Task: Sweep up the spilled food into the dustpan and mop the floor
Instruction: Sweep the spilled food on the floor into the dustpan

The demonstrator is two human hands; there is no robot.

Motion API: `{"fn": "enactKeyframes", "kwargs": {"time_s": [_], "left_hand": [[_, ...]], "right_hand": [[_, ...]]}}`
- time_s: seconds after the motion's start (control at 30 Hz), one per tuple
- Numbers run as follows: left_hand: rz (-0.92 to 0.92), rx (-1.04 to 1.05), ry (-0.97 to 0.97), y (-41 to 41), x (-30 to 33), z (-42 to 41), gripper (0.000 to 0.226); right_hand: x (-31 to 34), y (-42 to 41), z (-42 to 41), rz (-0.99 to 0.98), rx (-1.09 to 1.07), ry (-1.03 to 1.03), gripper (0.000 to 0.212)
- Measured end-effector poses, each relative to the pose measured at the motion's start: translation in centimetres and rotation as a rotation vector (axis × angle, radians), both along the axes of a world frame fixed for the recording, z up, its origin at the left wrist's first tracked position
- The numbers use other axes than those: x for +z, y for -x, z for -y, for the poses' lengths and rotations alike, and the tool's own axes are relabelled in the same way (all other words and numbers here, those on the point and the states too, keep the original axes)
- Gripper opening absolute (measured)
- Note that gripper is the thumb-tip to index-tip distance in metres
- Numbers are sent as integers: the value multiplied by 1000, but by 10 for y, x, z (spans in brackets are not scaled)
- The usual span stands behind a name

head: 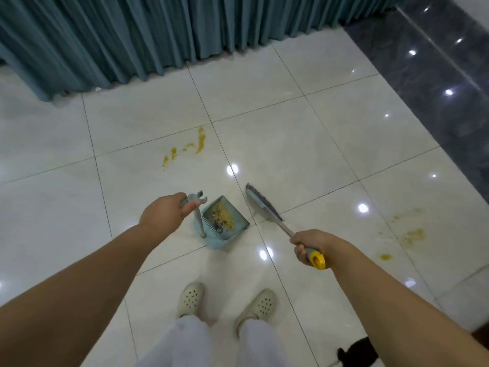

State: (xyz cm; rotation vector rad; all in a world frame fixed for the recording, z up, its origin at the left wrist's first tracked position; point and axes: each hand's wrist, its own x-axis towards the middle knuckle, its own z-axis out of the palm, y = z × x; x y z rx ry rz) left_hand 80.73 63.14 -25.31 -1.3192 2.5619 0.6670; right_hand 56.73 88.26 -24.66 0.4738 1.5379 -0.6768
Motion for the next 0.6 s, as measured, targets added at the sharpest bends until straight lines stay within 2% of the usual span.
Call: {"fn": "enactKeyframes", "kwargs": {"time_s": [0.27, 0.5, 0.6], "left_hand": [[-84, -30, -95, -15, -4, 24, 46], [-108, -61, -151, -22, 0, 28, 51], [-106, -85, -155, -27, 3, 33, 52]], "right_hand": [[25, -62, 21, 161, -40, 36, 6], [47, -80, 15, 54, -111, 68, 13], [41, -81, 9, -2, -174, 54, 10]]}}
